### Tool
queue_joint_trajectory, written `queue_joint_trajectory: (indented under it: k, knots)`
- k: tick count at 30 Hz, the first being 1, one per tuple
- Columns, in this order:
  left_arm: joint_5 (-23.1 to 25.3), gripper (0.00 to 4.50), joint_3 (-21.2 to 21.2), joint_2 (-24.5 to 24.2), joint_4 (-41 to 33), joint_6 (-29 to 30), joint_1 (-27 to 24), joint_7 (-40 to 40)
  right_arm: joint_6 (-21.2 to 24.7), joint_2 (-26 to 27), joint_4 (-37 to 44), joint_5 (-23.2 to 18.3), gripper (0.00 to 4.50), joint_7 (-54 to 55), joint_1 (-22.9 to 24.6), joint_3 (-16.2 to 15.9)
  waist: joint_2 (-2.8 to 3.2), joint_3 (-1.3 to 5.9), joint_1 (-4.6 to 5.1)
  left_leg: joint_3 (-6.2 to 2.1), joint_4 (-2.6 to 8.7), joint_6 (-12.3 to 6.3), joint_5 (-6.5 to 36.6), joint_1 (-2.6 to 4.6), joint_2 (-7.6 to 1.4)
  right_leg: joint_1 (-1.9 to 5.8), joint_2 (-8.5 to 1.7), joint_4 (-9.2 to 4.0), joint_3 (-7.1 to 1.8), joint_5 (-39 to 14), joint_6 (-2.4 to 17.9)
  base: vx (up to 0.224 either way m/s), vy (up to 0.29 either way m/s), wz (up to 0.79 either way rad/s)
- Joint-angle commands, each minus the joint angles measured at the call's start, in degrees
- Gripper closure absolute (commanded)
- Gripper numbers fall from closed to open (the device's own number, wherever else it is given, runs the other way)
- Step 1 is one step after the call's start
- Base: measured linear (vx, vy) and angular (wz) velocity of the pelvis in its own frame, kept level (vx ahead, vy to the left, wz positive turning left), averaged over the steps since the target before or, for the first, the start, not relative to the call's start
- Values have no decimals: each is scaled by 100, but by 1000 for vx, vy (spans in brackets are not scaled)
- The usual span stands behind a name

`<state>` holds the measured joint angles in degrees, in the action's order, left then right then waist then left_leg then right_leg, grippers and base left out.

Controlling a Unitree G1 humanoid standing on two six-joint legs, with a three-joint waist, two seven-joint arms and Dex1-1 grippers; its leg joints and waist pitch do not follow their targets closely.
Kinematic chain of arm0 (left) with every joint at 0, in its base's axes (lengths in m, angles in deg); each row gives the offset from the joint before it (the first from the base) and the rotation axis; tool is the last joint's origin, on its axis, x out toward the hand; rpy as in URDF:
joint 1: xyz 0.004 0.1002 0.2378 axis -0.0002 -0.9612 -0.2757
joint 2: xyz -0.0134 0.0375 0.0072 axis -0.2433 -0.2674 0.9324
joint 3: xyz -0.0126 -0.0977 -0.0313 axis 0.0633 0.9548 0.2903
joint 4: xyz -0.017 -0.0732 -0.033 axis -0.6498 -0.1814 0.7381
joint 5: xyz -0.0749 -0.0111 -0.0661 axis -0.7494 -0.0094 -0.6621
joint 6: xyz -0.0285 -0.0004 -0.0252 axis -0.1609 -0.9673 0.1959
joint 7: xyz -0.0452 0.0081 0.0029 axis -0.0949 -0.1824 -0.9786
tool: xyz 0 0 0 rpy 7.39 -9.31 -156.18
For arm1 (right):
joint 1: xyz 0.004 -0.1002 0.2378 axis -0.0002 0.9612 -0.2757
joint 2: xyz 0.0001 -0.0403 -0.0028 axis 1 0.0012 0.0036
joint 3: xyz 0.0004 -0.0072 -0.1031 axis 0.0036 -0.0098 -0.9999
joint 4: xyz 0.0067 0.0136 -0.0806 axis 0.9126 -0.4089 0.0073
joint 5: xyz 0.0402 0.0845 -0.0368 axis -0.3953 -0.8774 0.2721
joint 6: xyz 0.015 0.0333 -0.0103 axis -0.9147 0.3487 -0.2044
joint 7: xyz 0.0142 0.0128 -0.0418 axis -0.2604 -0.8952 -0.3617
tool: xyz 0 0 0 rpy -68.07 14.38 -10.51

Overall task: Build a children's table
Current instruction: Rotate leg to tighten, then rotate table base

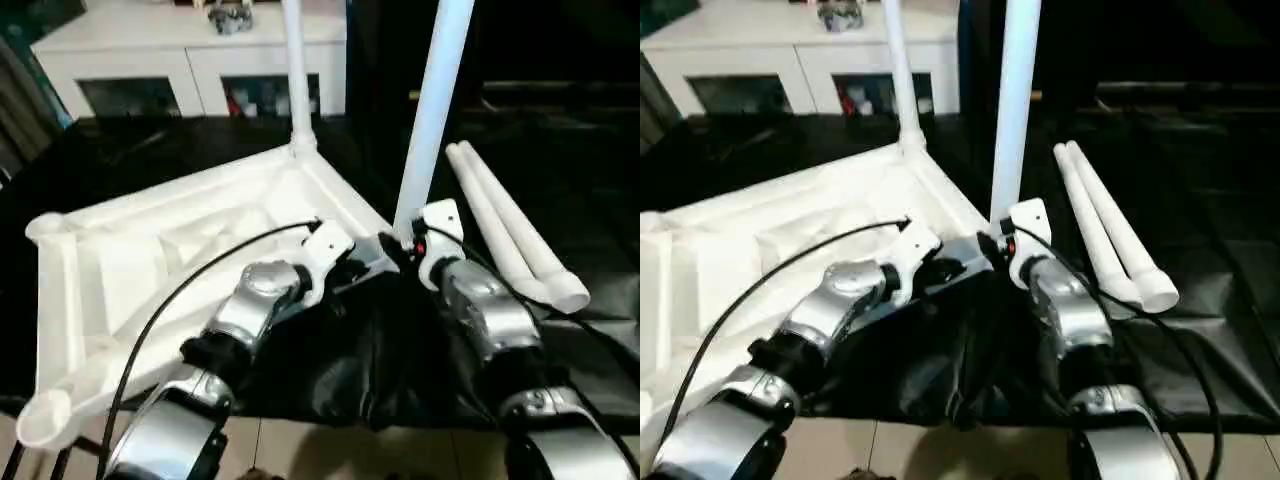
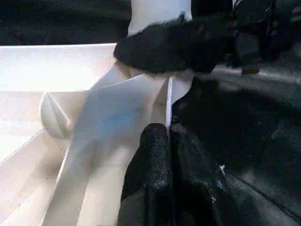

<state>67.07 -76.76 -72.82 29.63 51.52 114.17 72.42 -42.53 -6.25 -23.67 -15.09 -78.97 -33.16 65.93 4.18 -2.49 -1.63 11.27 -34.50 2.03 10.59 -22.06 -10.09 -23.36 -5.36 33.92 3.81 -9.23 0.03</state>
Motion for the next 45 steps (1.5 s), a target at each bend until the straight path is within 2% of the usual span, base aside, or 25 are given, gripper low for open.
queue_joint_trajectory:
  k: [1, 5, 7, 9, 10, 11, 13, 15, 16, 19, 20, 23, 26, 28, 29, 32, 33, 34, 36, 38, 40, 42, 43, 44, 45]
  knots:
    - [-46, 450, 100, 205, -141, -247, 227, -232, 16, 458, -184, -35, 94, -231, 10, -338, -98, 394, -2, -147, 410, -352, 1278, 63, -239, 273, -316, -458, -192, -1622, 1196, 0, 0, 0]
    - [1, 450, 8, 107, -92, -433, 162, -87, -125, 394, -243, 19, 63, -268, -46, -255, -88, 410, -8, -135, 386, -522, 1035, 59, -245, 292, -306, -394, -188, -1073, 1379, 0, 0, 0]
    - [34, 450, 3, 48, -25, -513, 159, -78, -210, 283, -204, 15, 32, -319, -29, -249, -90, 403, -16, -131, 389, -544, 1070, 65, -250, 295, -314, -398, -189, -1112, 1406, 0, 0, 0]
    - [68, 450, 2, 8, 10, -567, 148, -77, -255, 162, -80, 22, 23, -405, 33, -250, -92, 391, -15, -129, 395, -524, 1164, 71, -249, 296, -312, -415, -188, -1256, 1391, 0, 0, 0]
    - [85, 450, -2, -6, 20, -580, 143, -84, -255, 82, 51, 32, 12, -459, 97, -256, -112, 384, -19, -130, 400, -506, 1227, 75, -252, 294, -315, -423, -190, -1384, 1365, 0, 0, 0]
    - [90, 450, -1, -11, 23, -587, 138, -92, -278, -26, 244, 60, 5, -450, 195, -243, -107, 372, -27, -130, 409, -476, 1298, 83, -256, 290, -315, -445, -192, -1520, 1314, 0, 0, 0]
    - [96, 450, 26, -8, 56, -609, 144, -117, -283, -255, 697, 31, 5, -476, 430, -88, -105, 371, -41, -132, 416, -456, 1294, 77, -258, 291, -310, -451, -203, -1591, 1204, 0, 0, 0]
    - [100, 450, 31, -5, 84, -620, 156, -127, -319, -321, 811, 5, 5, -486, 498, -24, -114, 377, -43, -135, 415, -455, 1275, 73, -255, 295, -308, -453, -200, -1597, 1179, 0, 0, 0]
    - [112, 450, 32, 3, 137, -644, 177, -150, -420, -436, 1030, -78, 5, -491, 631, 129, -94, 368, -33, -129, 417, -449, 1320, 74, -247, 285, -299, -474, -196, -1625, 1175, 0, 0, 0]
    - [124, 450, 46, 24, 210, -679, 208, -182, -431, -531, 1346, -301, 5, -531, 782, 398, -92, 359, -34, -137, 430, -420, 1458, 84, -250, 278, -298, -493, -195, -1808, 1122, 0, 0, 0]
    - [128, 450, 52, 28, 232, -689, 217, -194, -410, -553, 1432, -366, 5, -541, 819, 471, -70, 361, -40, -141, 431, -418, 1469, 84, -250, 279, -300, -504, -195, -1845, 1082, 0, 0, 0]
    - [128, 450, 47, 34, 265, -721, 227, -191, -300, -720, 1840, -536, 5, -714, 1036, 581, -73, 366, -53, -142, 427, -454, 1468, 88, -250, 274, -293, -511, -191, -1808, 1062, 0, 0, 0]
    - [119, 450, 91, 51, 284, -847, 240, -255, -97, -869, 2302, -754, 5, -1004, 1273, 627, -79, 380, -59, -145, 414, -544, 1286, 50, -244, 294, -303, -479, -188, -1622, 1116, 0, 0, 0]
    - [-11, 450, 249, 89, 271, -867, 281, -347, 81, -1021, 2711, -960, 5, -1388, 1481, 597, -93, 374, -70, -139, 406, -604, 1290, 56, -242, 298, -299, -494, -185, -1673, 1091, 0, 0, 0]
    - [-108, 407, 358, 98, 227, -850, 305, -386, 118, -1102, 2903, -992, 0, -1531, 1588, 551, -128, 371, -74, -140, 405, -650, 1263, 41, -246, 311, -298, -496, -182, -1704, 1060, 0, 0, 0]
    - [-218, 396, 479, 76, 133, -781, 320, -390, 228, -1171, 3098, -1071, 0, -1643, 1696, 504, -106, 373, -79, -149, 402, -653, 1178, 13, -233, 319, -315, -500, -163, -1866, 1033, 0, 0, 0]
    - [-262, 390, 648, -37, -4, -687, 351, -605, 432, -1230, 3279, -1116, 0, -1715, 1808, 443, -109, 367, -81, -142, 403, -655, 1230, 38, -244, 279, -306, -522, -167, -1929, 1032, 0, 0, 0]
    - [-264, 378, 727, -114, -69, -633, 363, -727, 466, -1252, 3328, -1083, 0, -1731, 1859, 392, -130, 360, -69, -147, 405, -634, 1280, 22, -234, 286, -296, -511, -158, -2011, 1002, 0, 0, 0]
    - [-280, 366, 850, -239, -166, -570, 373, -860, 514, -1272, 3380, -1078, 0, -1763, 1929, 306, -126, 351, -55, -158, 412, -600, 1293, 15, -231, 286, -295, -511, -153, -2105, 960, 0, 0, 0]
    - [-319, 366, 1090, -501, -416, -476, 343, -1048, 675, -1282, 3484, -1020, 0, -1806, 2060, 106, -129, 349, -62, -155, 415, -570, 1308, 43, -237, 262, -281, -519, -161, -2138, 934, 0, 0, 0]
    - [-330, 366, 1138, -549, -474, -452, 329, -1076, 702, -1281, 3507, -987, 0, -1805, 2087, 59, -103, 353, -54, -159, 419, -553, 1260, 34, -230, 264, -274, -502, -159, -2056, 945, 0, 0, 0]
    - [-295, 366, 1236, -703, -634, -350, 278, -1144, 831, -1247, 3483, -859, 0, -1741, 2111, -66, -90, 358, -73, -157, 420, -508, 1260, 66, -258, 241, -277, -492, -174, -1959, 998, 0, 0, 0]
    - [18, 359, 1388, -1277, -871, -121, 118, -1474, 1194, -1026, 3335, -647, 18, -1409, 2083, -274, -84, 352, -65, -155, 428, -502, 1251, 46, -251, 248, -268, -482, -173, -1864, 1037, 0, 0, 0]
    - [18, 359, 1388, -1277, -871, -121, 118, -1474, 1194, -1026, 3335, -647, 18, -1409, 2083, -274, -70, 365, -69, -182, 442, -447, 1200, 43, -263, 245, -260, -425, -170, -1686, 1070, 0, 0, 0]
    - [136, 359, 1451, -1496, -938, -37, 56, -1606, 1313, -936, 3278, -578, 18, -1276, 2061, -337, -48, 368, -12, -211, 460, -389, 1169, -16, -242, 301, -275, -388, -155, -1656, 996, 0, 0, 0]
